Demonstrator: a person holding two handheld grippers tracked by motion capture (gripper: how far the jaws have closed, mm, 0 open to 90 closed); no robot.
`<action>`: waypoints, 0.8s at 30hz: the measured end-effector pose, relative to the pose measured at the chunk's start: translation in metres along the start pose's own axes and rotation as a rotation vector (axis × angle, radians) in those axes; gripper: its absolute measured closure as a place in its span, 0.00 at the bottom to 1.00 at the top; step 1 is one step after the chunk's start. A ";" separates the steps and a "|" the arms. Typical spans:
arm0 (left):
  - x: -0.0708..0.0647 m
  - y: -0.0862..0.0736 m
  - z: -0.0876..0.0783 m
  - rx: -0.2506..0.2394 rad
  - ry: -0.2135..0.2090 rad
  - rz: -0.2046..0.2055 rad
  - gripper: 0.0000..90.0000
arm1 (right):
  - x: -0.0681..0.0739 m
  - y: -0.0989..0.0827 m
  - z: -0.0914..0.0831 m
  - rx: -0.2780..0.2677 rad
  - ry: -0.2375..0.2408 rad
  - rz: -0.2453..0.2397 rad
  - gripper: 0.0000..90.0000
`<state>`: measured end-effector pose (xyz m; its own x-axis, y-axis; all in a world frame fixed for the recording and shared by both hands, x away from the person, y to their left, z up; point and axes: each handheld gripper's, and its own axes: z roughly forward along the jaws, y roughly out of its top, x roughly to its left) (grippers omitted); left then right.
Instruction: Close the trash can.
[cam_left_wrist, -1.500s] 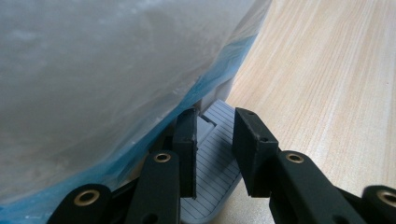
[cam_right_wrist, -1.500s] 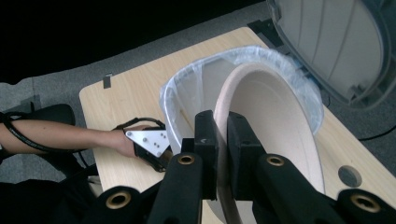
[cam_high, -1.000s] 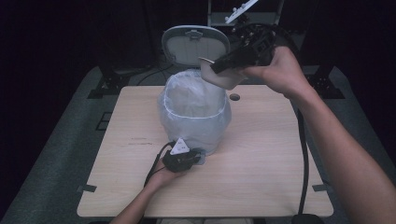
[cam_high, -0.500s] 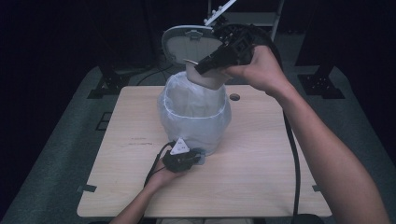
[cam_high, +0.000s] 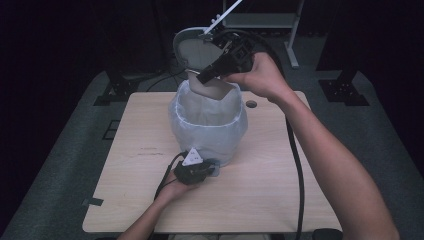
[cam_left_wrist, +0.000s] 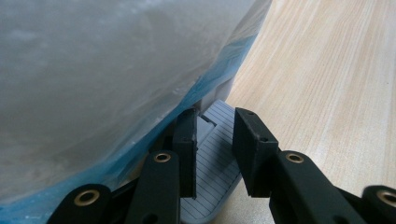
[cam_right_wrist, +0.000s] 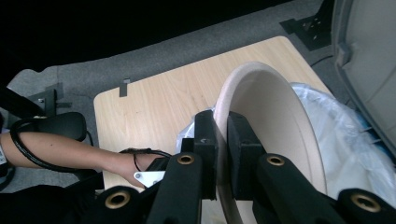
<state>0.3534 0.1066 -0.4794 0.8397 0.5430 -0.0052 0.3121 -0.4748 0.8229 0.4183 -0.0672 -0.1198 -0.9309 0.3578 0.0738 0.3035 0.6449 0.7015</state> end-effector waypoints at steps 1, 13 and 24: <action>0.000 0.000 0.000 0.000 -0.001 0.000 0.79 | -0.001 0.000 0.003 0.005 0.000 0.003 0.92; 0.000 0.000 0.000 0.002 -0.001 0.000 0.79 | -0.010 -0.001 0.024 0.038 0.012 0.018 0.90; 0.000 0.000 0.000 0.000 0.000 0.000 0.79 | -0.021 -0.021 0.026 0.038 0.022 0.045 0.75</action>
<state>0.3533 0.1065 -0.4794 0.8397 0.5430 -0.0057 0.3123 -0.4742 0.8232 0.4370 -0.0705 -0.1546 -0.9200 0.3730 0.1205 0.3527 0.6537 0.6696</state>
